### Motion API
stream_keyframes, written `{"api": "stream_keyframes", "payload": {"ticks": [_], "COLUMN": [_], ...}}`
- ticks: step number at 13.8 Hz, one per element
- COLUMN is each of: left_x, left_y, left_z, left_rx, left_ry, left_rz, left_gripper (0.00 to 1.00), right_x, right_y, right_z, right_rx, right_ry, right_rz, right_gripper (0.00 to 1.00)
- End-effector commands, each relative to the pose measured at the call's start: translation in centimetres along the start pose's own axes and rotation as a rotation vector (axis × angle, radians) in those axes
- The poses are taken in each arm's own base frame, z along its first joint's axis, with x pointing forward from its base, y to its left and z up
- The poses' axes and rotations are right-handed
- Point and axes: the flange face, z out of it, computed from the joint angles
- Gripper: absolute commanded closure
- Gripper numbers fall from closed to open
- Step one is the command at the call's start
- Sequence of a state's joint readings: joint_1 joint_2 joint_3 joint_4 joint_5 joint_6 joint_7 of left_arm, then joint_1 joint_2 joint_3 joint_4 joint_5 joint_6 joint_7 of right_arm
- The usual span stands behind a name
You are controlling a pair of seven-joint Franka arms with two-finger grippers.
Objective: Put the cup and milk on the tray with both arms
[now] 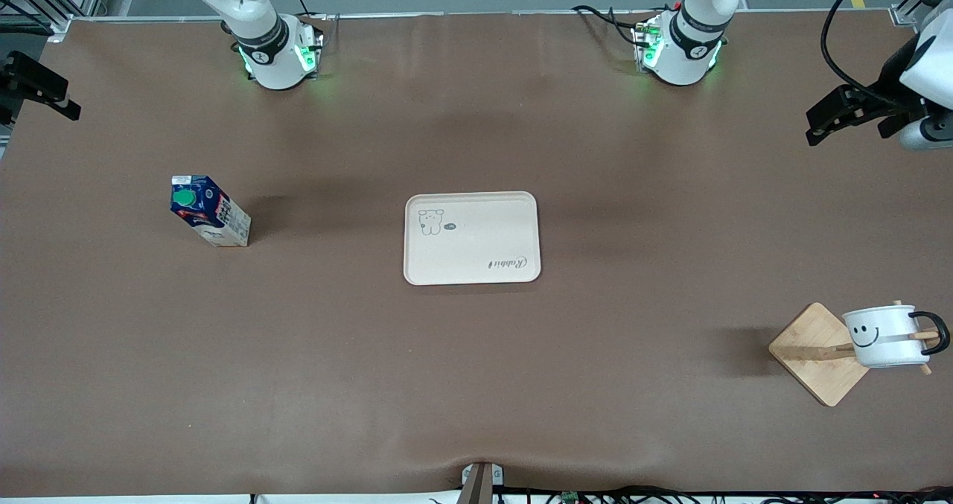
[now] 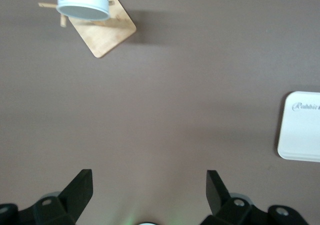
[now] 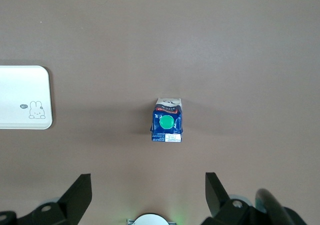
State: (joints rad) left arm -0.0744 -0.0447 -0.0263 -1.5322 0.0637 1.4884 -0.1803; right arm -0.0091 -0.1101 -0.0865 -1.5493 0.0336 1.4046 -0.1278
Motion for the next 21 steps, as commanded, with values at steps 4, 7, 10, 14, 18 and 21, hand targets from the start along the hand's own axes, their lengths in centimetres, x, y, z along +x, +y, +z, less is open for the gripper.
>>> {"api": "stream_keyframes", "payload": {"ticks": [4, 7, 10, 14, 18, 21], "left_x": [4.1, 5.4, 6.7, 7.7, 9.4, 10.4], "left_y": [-4.0, -5.8, -8.4, -8.9, -8.0, -7.6], "left_z": [3.0, 5.6, 8.8, 13.1, 16.1, 19.6], "left_rx": [0.01, 0.001, -0.008, -0.049, -0.104, -0.14], "left_ry": [0.09, 0.168, 0.261, 0.328, 0.398, 0.466], "left_rz": [-0.082, -0.115, -0.172, -0.359, -0.495, -0.52], "left_gripper": [0.0, 0.0, 0.0, 0.0, 0.0, 0.0], "right_x": [0.2, 0.3, 0.3, 0.3, 0.3, 0.3], "right_y": [-0.2, 0.0, 0.1, 0.1, 0.2, 0.1], "right_z": [-0.3, -0.3, -0.3, -0.2, -0.2, -0.2], "right_rx": [0.014, 0.015, 0.014, 0.014, 0.015, 0.014], "right_ry": [0.011, 0.009, 0.011, 0.009, 0.009, 0.009], "right_rz": [-0.009, -0.006, -0.003, -0.004, -0.003, -0.004], "right_gripper": [0.0, 0.0, 0.0, 0.0, 0.0, 0.0]}}
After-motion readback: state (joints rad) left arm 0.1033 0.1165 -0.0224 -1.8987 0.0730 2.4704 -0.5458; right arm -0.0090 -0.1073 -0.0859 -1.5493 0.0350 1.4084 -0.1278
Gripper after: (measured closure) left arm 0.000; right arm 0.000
